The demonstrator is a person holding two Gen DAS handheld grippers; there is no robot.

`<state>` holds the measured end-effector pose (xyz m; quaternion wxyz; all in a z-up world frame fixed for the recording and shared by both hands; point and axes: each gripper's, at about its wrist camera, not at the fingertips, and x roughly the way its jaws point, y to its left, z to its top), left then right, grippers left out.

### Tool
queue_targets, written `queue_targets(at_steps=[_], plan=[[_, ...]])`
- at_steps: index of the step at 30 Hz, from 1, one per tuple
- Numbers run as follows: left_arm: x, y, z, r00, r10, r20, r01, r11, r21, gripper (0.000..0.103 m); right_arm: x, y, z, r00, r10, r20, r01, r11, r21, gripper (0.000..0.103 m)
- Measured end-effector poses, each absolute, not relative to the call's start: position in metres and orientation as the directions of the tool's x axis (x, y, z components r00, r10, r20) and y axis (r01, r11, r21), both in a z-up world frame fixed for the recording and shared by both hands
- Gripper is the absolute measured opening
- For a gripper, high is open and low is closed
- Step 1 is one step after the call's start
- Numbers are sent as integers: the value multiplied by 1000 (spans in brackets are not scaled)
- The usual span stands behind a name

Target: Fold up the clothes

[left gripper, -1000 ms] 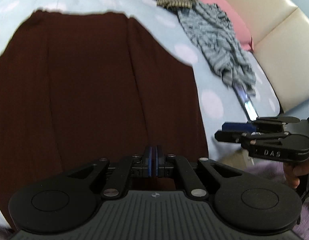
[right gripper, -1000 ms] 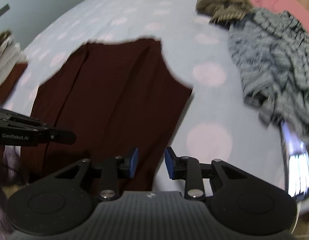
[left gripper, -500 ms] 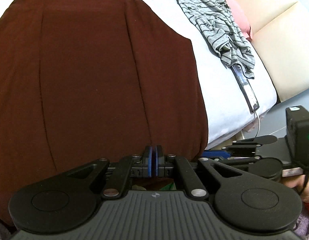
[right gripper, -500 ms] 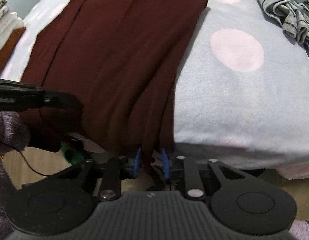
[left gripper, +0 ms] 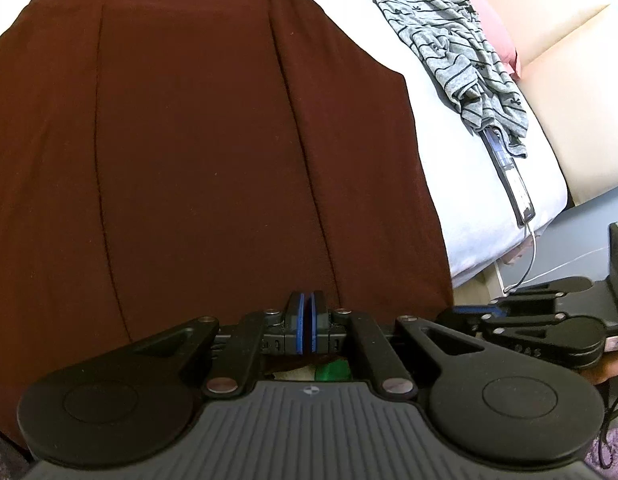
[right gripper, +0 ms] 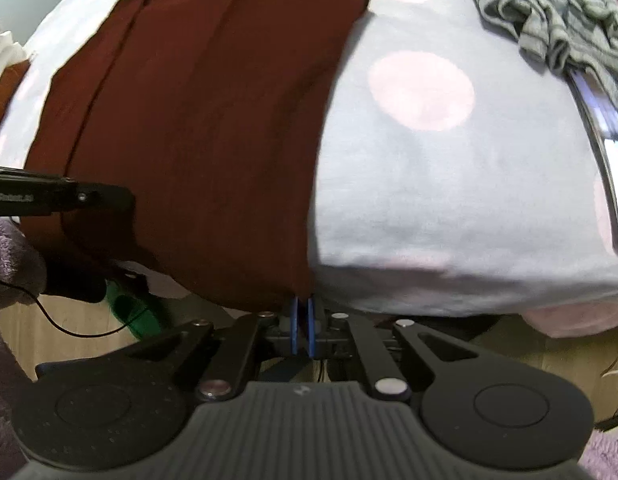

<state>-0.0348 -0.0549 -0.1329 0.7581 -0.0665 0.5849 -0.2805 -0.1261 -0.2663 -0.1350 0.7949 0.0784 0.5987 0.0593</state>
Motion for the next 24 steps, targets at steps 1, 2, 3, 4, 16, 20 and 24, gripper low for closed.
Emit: queue_targets(at_steps=[1,2,3,4,16,20,24], plan=[[-35,-55,-133,158,-503,-850,346,834,-429,1,-126,-265,-138,269,196,-943,1,979,204,6],[-35,-54,-133,159,-503,-850,346,834,-429,1,-125,-264,-141,262,208,-943,-2,977,215,6],[-35,-53,-133,159,-503,-849,347,834,-429,1,-123,-264,-144,252,208,-945,-2,977,214,7],[-36,-53,-132,160,-503,-849,349,834,-428,1,-122,-263,-147,241,205,-949,-1,977,211,8],[-50,-5,-101,320,-485,-814,302,866,-398,16,-122,-245,-93,430,151,-890,-20,987,157,38],[-60,33,-84,400,-434,-807,268,898,-350,16,-123,-209,-85,463,282,-840,-122,959,255,38],[-76,75,-76,453,-334,-827,183,942,-280,16,-117,-155,-85,409,389,-825,-310,910,275,38]])
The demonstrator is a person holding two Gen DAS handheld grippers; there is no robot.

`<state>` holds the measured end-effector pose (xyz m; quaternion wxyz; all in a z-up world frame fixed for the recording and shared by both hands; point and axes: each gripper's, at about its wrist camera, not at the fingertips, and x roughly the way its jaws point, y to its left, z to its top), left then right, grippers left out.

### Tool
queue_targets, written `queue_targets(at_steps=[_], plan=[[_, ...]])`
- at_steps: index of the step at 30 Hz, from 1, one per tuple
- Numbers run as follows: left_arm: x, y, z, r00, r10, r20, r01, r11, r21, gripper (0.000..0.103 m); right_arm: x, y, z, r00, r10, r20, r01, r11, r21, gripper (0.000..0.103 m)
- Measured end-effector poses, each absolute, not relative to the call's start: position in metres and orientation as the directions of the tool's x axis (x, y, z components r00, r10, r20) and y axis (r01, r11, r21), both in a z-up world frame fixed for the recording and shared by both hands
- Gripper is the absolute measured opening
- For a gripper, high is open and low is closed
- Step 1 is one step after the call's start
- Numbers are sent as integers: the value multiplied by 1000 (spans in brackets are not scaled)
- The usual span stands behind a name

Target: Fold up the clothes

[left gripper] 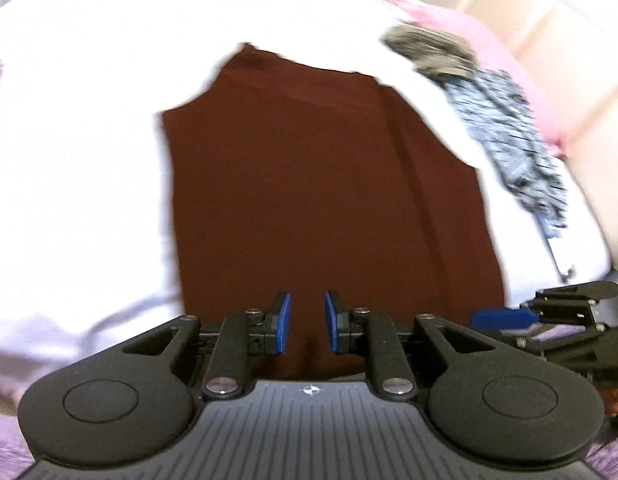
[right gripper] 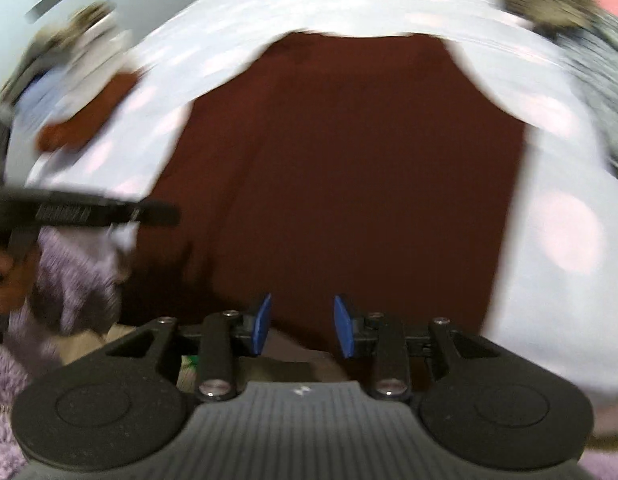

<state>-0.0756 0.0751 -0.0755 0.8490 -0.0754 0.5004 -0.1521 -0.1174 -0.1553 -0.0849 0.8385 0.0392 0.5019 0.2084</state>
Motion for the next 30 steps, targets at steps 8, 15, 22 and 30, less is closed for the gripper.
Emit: queue_targets(at_steps=[8,15,22,30], plan=[[-102,101,-110,344,-317,-884,162,947,-277,16,-107,-60,-148,198,446,-873,-506,809,298,37],[-95,81,-151,241,-253,-937,246,950,-193,16,-75,-23,-193,184,383,-905,-441,855,272,37],[-88,75,-172,236,-231,-944,307,939,-153,17,-71,-19,-215,228,369,-901,-320,902,289,41],[-86,70,-178,273,-246,-930,395,910,-124,19,-66,-1,-238,227,383,-896,-360,887,288,38]])
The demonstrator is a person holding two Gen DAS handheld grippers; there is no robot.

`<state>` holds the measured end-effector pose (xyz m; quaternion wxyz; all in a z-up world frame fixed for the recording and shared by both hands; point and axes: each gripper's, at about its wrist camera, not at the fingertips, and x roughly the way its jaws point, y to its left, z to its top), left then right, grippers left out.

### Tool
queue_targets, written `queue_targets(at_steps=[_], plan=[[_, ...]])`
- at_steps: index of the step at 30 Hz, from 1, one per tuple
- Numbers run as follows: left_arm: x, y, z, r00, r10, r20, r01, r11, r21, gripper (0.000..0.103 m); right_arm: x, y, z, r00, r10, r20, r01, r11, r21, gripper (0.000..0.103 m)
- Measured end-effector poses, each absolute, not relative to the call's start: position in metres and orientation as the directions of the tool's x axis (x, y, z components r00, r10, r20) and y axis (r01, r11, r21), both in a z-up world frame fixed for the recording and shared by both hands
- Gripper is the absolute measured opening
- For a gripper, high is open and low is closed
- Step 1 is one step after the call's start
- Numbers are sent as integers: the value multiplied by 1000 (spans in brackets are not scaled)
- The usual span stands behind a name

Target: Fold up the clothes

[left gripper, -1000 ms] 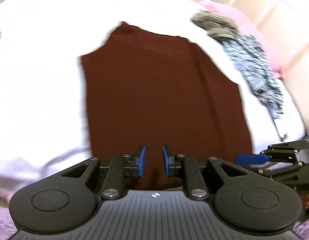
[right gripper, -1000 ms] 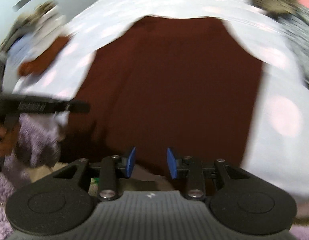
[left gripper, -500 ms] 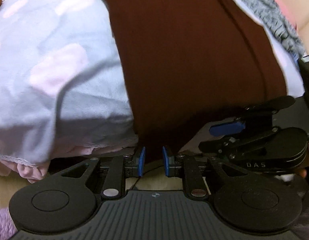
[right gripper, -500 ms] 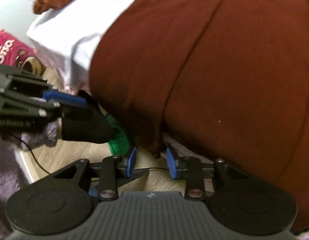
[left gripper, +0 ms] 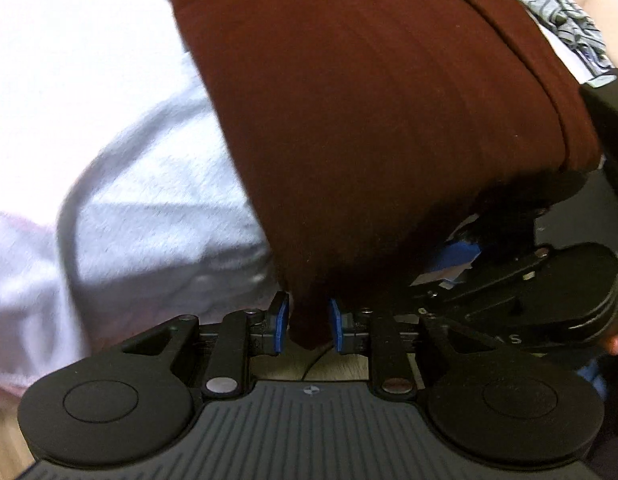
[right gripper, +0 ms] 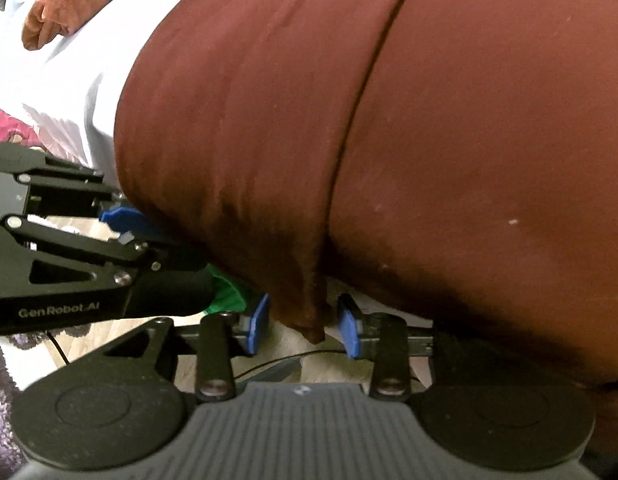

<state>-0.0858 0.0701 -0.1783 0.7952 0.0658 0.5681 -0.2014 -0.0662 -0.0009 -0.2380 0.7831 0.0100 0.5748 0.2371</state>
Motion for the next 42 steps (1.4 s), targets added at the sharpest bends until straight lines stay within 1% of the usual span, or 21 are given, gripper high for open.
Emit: queue_targets(at_steps=[1,3,6,9,12,15,17,19,22,24,28,29,31,32,33,35,36,37,38,42], plan=[[-85,70,-179,273,-248,-930,398,909,-126,19,-65,0,-241,226,389,-893,-362,885,294,35],[-84,71,-179,265,-251,-931,402,906,-130,19,-63,0,-242,214,401,-891,-356,881,312,10],[-84,71,-175,239,-234,-942,400,908,-125,19,-62,-2,-238,164,417,-894,-327,878,349,4],[-85,75,-158,209,-234,-950,377,915,-142,19,-64,-3,-228,99,451,-887,-310,861,404,3],[-89,91,-132,205,-246,-948,293,939,-180,23,-66,-2,-213,13,515,-857,-305,818,487,3],[-94,110,-100,309,-266,-913,210,955,-207,23,-66,-2,-191,-34,594,-803,-342,748,568,3],[-95,123,-81,406,-265,-875,144,964,-226,23,-75,-10,-169,-30,635,-772,-380,707,597,3],[-95,132,-69,478,-240,-845,79,970,-231,23,-78,-1,-162,-3,669,-743,-415,675,610,3],[-95,141,-56,550,-194,-812,2,973,-231,23,-68,-30,-140,65,721,-690,-439,641,629,3],[-96,143,-51,572,-174,-801,-20,974,-226,23,-65,-49,-129,132,751,-648,-432,632,644,3],[-93,132,-49,598,-194,-778,-4,970,-245,23,-51,-81,-107,293,765,-574,-383,644,662,3],[-95,134,-56,601,-206,-772,7,968,-252,23,-48,-92,-104,339,756,-560,-359,654,666,3],[-97,138,-69,607,-229,-761,31,964,-265,24,-37,-106,-108,412,722,-556,-292,682,670,3],[-95,136,-74,608,-237,-758,44,963,-266,27,-32,-110,-113,434,704,-562,-253,694,674,4],[-94,134,-78,609,-244,-755,57,962,-265,33,-28,-114,-118,451,687,-569,-214,703,678,7],[-96,129,-79,611,-256,-749,83,962,-261,41,-22,-120,-128,467,653,-596,-139,720,680,9],[-96,126,-79,611,-264,-746,96,960,-261,41,-21,-119,-133,467,644,-606,-120,725,678,16],[-98,123,-80,607,-278,-744,113,957,-266,41,-21,-119,-136,467,635,-615,-103,730,676,20],[-100,120,-81,599,-296,-744,132,953,-273,41,-20,-121,-136,467,632,-618,-99,732,674,29],[-102,101,-85,548,-333,-768,212,943,-258,41,-26,-128,-121,471,628,-620,-146,748,647,29]])
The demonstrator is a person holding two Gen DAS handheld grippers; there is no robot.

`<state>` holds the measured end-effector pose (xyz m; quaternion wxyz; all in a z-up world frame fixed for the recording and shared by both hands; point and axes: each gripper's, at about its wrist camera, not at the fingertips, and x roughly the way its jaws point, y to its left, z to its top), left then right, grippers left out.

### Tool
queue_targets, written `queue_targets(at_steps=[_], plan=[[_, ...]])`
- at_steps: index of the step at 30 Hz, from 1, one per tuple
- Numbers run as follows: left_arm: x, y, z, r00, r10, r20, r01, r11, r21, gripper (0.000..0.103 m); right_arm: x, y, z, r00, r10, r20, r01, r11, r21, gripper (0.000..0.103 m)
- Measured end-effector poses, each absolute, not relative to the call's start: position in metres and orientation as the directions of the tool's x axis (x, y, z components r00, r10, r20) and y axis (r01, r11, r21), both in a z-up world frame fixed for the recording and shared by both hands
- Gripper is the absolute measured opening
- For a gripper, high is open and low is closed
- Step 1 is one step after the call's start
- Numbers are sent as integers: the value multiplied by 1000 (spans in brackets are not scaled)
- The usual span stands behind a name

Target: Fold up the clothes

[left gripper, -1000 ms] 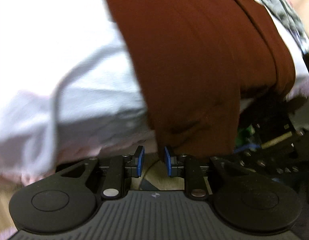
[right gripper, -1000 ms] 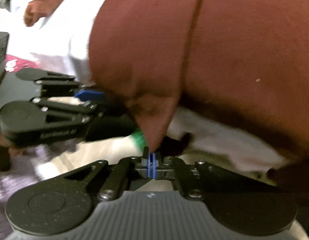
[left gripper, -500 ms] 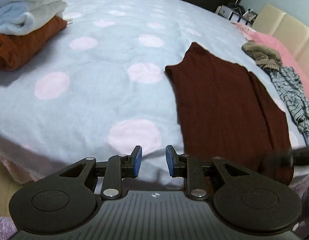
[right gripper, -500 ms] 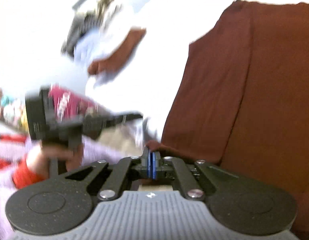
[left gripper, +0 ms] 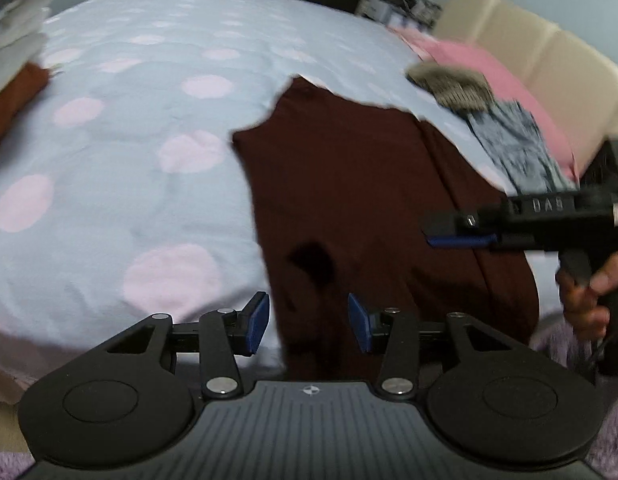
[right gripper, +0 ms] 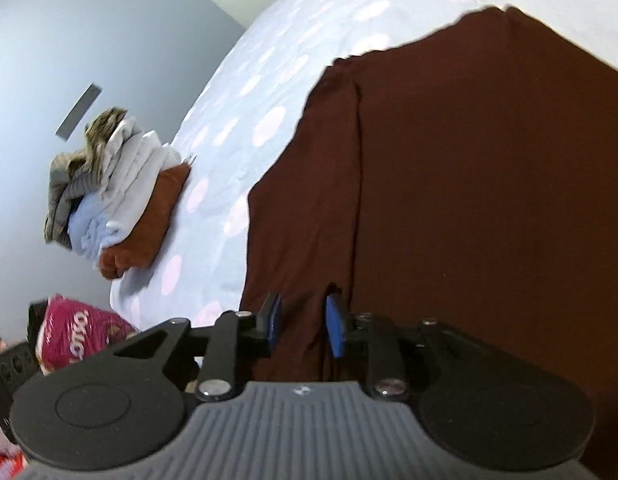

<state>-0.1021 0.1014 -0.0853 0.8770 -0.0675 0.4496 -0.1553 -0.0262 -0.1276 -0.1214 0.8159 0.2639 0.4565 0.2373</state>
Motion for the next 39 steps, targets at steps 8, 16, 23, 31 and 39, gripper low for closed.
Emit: queue_targets(at_steps=[8,16,23,31,39], plan=[[-101,76,-114,406,-329,-853,292,931,-220,34,-47,-113,-124,387,604,-697,-218,794,568,29],[-97,61,-133,361,-320,-876,329,923,-202,9,-61,-111,-123,339,565,-752,-309,822,478,34],[-97,84,-119,381,-466,-799,264,882,-389,3,-83,-79,-108,343,521,-782,-524,797,302,42],[-83,101,-103,430,-653,-624,184,740,-647,3,-119,-41,-102,372,506,-778,-710,695,113,47],[-70,98,-96,445,-764,-467,160,581,-798,3,-126,-43,-86,504,492,-710,-677,736,30,55]])
